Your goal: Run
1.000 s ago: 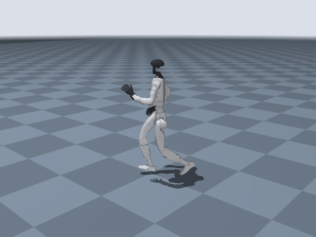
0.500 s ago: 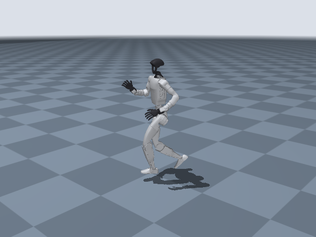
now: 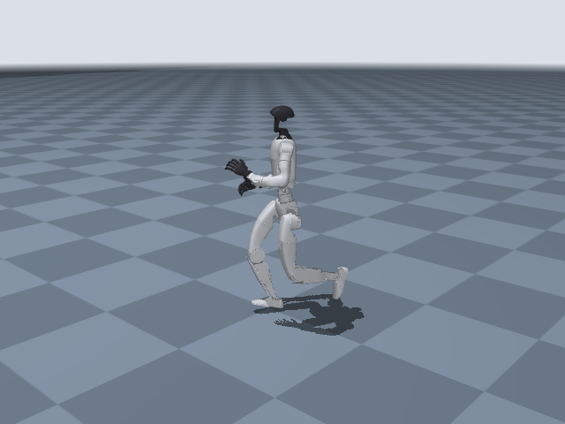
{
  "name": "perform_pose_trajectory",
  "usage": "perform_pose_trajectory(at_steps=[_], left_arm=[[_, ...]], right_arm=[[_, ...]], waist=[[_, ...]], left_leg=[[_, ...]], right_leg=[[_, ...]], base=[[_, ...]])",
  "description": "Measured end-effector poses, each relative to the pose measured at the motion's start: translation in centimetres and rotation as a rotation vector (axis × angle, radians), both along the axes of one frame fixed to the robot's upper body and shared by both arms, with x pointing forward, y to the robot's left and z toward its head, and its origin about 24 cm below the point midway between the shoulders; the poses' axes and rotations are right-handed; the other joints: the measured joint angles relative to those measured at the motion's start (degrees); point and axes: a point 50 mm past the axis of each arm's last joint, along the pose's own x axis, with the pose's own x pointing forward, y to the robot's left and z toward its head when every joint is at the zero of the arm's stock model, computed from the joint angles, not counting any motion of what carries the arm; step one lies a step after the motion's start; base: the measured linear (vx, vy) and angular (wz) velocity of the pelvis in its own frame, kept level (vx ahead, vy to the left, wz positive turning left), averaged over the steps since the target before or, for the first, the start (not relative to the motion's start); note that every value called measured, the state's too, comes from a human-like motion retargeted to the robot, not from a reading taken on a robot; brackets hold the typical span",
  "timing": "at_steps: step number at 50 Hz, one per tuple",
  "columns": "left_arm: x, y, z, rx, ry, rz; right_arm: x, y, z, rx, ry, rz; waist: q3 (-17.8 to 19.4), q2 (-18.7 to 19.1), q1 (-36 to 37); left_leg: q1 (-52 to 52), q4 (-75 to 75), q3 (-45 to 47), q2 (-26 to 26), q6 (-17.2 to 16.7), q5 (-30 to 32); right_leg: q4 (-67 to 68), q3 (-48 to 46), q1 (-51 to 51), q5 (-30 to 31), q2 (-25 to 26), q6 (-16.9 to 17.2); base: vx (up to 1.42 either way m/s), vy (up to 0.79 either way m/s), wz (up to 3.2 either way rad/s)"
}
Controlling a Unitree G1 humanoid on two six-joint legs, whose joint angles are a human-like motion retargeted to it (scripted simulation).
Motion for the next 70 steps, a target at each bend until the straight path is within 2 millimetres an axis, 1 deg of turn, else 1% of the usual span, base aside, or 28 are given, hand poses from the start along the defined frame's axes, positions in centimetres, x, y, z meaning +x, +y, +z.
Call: perform_pose_trajectory(at_steps=[3,5,7,10,13,15,17,21,25,28,30,33,35,37,39,41,43,45,47,49,51,54,57,60,62,65,67,70], left_arm=[[-0.8,2.1,-5.1,0.139,0.220,0.131],[-2.2,4.2,-8.4,0.216,0.378,0.218],[-4.3,6.8,-9.9,0.238,0.498,0.278],[-8.1,10.0,-10.9,0.229,0.639,0.326],[-10.6,11.4,-11.4,0.163,0.734,0.357],[-11.1,11.6,-11.5,0.097,0.754,0.385],[-10.3,11.0,-11.0,0.057,0.707,0.392],[-5.6,9.3,-7.6,0.053,0.432,0.382],[2.2,7.0,0.2,0.015,-0.024,0.430],[3.6,4.7,4.4,-0.086,-0.188,0.348],[3.2,3.2,5.5,-0.123,-0.220,0.247],[1.8,1.0,5.4,-0.117,-0.203,0.057],[0.8,-0.1,4.8,-0.084,-0.175,-0.038],[0.2,-0.5,3.0,-0.042,-0.101,-0.067],[-0.1,-0.3,0.3,0.018,0.019,-0.042],[-0.5,0.8,-3.4,0.098,0.179,0.035],[-1.3,2.6,-6.8,0.182,0.334,0.129],[-2.7,5.1,-8.8,0.224,0.451,0.209],[-5.0,7.7,-9.8,0.231,0.539,0.260],[-7.2,9.8,-9.9,0.215,0.605,0.298],[-9.0,11.1,-10.0,0.177,0.654,0.326],[-10.1,11.7,-10.1,0.091,0.688,0.371],[-9.0,11.0,-9.4,0.025,0.617,0.386],[-5.6,9.4,-6.8,0.011,0.413,0.374],[-1.8,8.3,-3.7,0.021,0.203,0.384],[2.7,5.7,2.1,-0.026,-0.089,0.356],[3.3,4.0,4.9,-0.085,-0.194,0.293],[2.7,1.8,6.8,-0.138,-0.254,0.148]], right_arm=[[6.4,1.6,4.8,-0.014,-0.294,0.022],[10.5,3.0,9.6,-0.026,-0.517,0.040],[13.2,4.8,14.8,0.030,-0.727,0.053],[13.3,7.0,19.2,0.164,-0.894,0.112],[12.0,8.3,19.4,0.222,-0.906,0.206],[11.5,8.8,18.5,0.220,-0.875,0.254],[11.1,9.2,16.6,0.197,-0.796,0.289],[9.8,8.8,9.1,0.086,-0.471,0.285],[6.6,5.9,0.4,-0.086,-0.080,0.230],[2.3,2.6,-2.4,-0.123,0.102,0.190],[-0.3,0.8,-2.8,-0.112,0.175,0.155],[-2.7,-0.8,-2.4,-0.074,0.205,0.086],[-2.9,-1.3,-1.6,-0.054,0.164,0.033],[-1.7,-0.9,-0.5,-0.034,0.070,0.010],[0.7,-0.1,1.2,-0.022,-0.063,0.005],[4.0,0.8,3.6,-0.023,-0.228,0.012],[8.2,2.1,7.5,-0.036,-0.432,0.024],[11.8,4.0,12.6,-0.010,-0.661,0.039],[12.8,5.6,16.7,0.075,-0.826,0.065],[12.5,6.9,18.9,0.163,-0.915,0.110],[11.7,7.7,19.6,0.217,-0.944,0.164],[10.8,8.4,18.5,0.218,-0.906,0.232],[10.4,8.5,14.8,0.152,-0.746,0.258],[9.5,7.7,8.5,0.040,-0.470,0.242],[8.5,6.7,3.8,-0.051,-0.263,0.210],[5.4,4.3,-1.7,-0.154,0.007,0.176],[2.5,2.3,-3.3,-0.175,0.116,0.162],[-1.2,-0.2,-3.6,-0.151,0.217,0.131]], waist=[[3.23,-0.83,6.01],[4.99,-2.35,10.72],[5.09,-5.36,14.20],[3.67,-11.19,17.88],[1.02,-15.98,19.51],[-0.50,-18.03,18.88],[-1.09,-19.25,17.22],[0.07,-21.52,11.63],[3.39,-19.55,5.11],[2.90,-13.97,0.22],[1.97,-9.92,-3.02],[0.51,-4.06,-5.15],[-0.45,0.01,-4.38],[-0.93,1.03,-2.87],[-0.33,1.72,-0.36],[1.51,1.64,3.16],[3.92,0.36,7.36],[5.15,-2.38,11.10],[4.67,-5.88,14.41],[3.60,-9.96,17.01],[2.19,-13.71,18.87],[0.19,-17.78,18.98],[-0.74,-19.77,16.69],[0.46,-21.76,12.45],[2.84,-22.23,8.95],[4.88,-19.59,4.33],[4.58,-15.86,1.03],[3.18,-9.75,-3.81]], left_leg=[[-10.20,21.91,-1.45,7.15,7.23,-8.26],[-19.95,29.78,-2.06,8.75,12.00,-14.21],[-30.33,27.06,-0.63,5.96,13.66,-16.00],[-37.88,7.95,4.62,-2.46,11.36,-15.05],[-38.33,-19.91,7.63,-13.19,5.61,-9.51],[-36.35,-35.95,8.22,-19.85,3.42,-6.40],[-34.30,-40.52,7.88,-23.81,4.24,-6.64],[-30.76,-27.40,6.42,-27.37,12.08,-18.37],[-19.85,-23.02,2.82,-25.88,14.67,-31.35],[-5.77,-33.22,-0.12,-24.36,9.88,-26.79],[2.61,-39.34,-1.81,-21.60,3.55,-16.76],[7.39,-35.64,-3.20,-14.32,-5.21,0.03],[5.77,-25.65,-2.96,-7.78,-7.65,6.23],[4.73,-13.85,-1.30,-3.06,-5.56,6.32],[1.90,-0.25,-0.90,2.53,-2.07,2.70],[-2.65,13.40,-1.53,7.69,2.78,-3.74],[-10.27,24.20,-2.61,10.54,7.72,-10.70],[-20.91,27.86,-2.64,9.62,11.44,-15.09],[-28.98,21.79,-0.05,5.43,12.11,-16.43],[-33.91,8.62,3.43,-0.45,10.51,-15.70],[-36.29,-8.29,6.27,-7.34,7.41,-13.06],[-35.45,-34.08,8.01,-18.29,3.53,-7.84],[-33.94,-39.86,7.35,-24.29,4.75,-8.81],[-31.38,-29.76,6.54,-27.67,10.91,-16.38],[-27.64,-23.48,5.55,-28.28,14.42,-24.43],[-17.40,-24.60,2.84,-26.73,14.67,-31.10],[-7.93,-31.56,0.86,-25.73,11.81,-29.04],[4.86,-41.36,-1.25,-21.70,3.20,-16.74]], right_leg=[[10.20,1.37,3.98,-11.02,2.13,-7.19],[12.74,3.59,7.64,-16.14,2.53,-8.80],[10.50,6.37,12.05,-15.00,1.03,-6.49],[4.87,9.65,20.84,-3.46,-3.78,2.34],[4.00,9.77,26.20,13.11,-10.08,11.29],[8.18,8.94,27.48,19.22,-14.48,13.75],[16.72,8.15,27.49,20.58,-18.40,13.54],[41.16,8.07,22.71,15.53,-25.83,9.42],[56.60,10.98,5.67,7.76,-24.57,4.49],[48.24,7.97,-3.82,5.01,-21.38,3.06],[34.65,3.98,-5.76,4.33,-18.32,3.10],[7.66,-0.24,-4.44,6.08,-9.74,5.60],[-7.45,-2.37,-2.68,8.08,-3.31,6.15],[-7.26,-2.50,-2.02,5.25,-1.11,4.13],[-2.68,-2.48,0.00,0.25,1.02,-0.39],[4.63,-1.66,2.66,-6.79,2.70,-5.45],[9.54,0.27,6.21,-13.17,3.43,-8.55],[9.39,3.08,10.38,-15.48,2.57,-8.60],[6.24,5.97,15.90,-11.93,0.33,-4.76],[2.62,7.92,21.56,-3.67,-3.11,1.32],[1.16,8.61,25.94,6.42,-7.33,7.58],[5.96,7.83,29.01,17.14,-14.56,12.72],[19.02,6.35,29.43,18.76,-21.05,12.01],[37.45,6.85,26.47,16.19,-27.37,9.11],[48.26,9.16,20.20,12.49,-28.50,6.83],[55.20,11.14,6.86,7.66,-25.91,3.80],[50.18,9.14,0.29,5.23,-23.72,3.05],[31.52,2.68,-3.88,3.30,-19.59,3.12]], base=[[-0.05,-0.12,-0.16],[-0.03,-0.05,-0.07],[0.00,0.02,0.20],[0.05,0.09,0.56],[0.04,0.08,0.70],[-0.01,0.07,0.59],[-0.03,0.06,0.30],[-0.03,0.06,0.10],[-0.03,0.04,-0.22],[0.06,0.03,-0.34],[0.11,-0.11,-0.15],[0.05,-0.13,-0.06],[-0.04,-0.09,-0.21],[-0.05,-0.08,-0.19],[-0.03,-0.09,-0.20],[-0.03,-0.10,-0.26],[-0.04,-0.10,-0.12],[-0.03,-0.04,0.21],[0.02,0.06,0.48],[0.06,0.10,0.60],[0.06,0.10,0.71],[0.00,0.08,0.71],[-0.03,0.07,0.30],[-0.03,0.07,0.17],[-0.05,0.06,0.03],[-0.01,0.04,-0.16],[0.06,0.03,-0.28],[0.11,-0.09,-0.21]])
